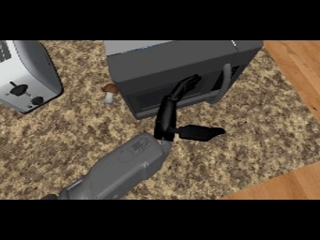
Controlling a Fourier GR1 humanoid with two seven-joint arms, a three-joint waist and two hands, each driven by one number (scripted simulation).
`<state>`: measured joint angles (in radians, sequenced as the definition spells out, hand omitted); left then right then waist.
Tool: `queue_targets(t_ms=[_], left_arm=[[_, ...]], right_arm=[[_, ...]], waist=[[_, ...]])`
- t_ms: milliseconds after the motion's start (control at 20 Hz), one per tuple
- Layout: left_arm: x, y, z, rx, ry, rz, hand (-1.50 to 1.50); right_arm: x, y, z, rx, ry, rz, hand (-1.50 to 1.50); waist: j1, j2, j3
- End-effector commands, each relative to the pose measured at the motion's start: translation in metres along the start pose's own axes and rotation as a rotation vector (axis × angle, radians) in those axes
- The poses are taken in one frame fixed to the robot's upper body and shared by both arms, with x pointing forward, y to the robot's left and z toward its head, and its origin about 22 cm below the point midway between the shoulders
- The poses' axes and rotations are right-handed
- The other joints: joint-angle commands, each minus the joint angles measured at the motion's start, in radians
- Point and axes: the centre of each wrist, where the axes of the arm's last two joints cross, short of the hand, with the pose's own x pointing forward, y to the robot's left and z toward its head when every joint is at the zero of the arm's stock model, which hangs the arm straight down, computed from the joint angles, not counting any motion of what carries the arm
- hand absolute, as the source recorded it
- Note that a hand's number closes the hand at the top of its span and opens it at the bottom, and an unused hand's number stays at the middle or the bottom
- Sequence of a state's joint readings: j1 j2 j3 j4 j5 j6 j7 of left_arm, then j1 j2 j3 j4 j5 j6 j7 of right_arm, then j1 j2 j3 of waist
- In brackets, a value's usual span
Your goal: Pick up the milk, place it into the microwave and close the microwave
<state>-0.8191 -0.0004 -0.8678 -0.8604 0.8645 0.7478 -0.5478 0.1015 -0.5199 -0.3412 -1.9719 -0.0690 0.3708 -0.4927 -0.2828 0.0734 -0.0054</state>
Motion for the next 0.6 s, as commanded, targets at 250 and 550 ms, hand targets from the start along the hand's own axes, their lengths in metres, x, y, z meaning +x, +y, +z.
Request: queue_targets(t_ms=[250, 550], left_arm=[[0.010, 0.003, -0.024, 0.074, -0.018, 0.006, -1.50], [0.012, 0.003, -0.026, 0.083, -0.043, 0.017, -1.50]], right_arm=[[-0.003, -0.010, -0.015, -0.008, -0.014, 0.047, 1.50], [-0.008, -0.012, -0.022, -0.009, -0.011, 0.042, 1.50]], waist=[[-0.005, 0.023, 0.002], [-0.004, 0.027, 0.003]])
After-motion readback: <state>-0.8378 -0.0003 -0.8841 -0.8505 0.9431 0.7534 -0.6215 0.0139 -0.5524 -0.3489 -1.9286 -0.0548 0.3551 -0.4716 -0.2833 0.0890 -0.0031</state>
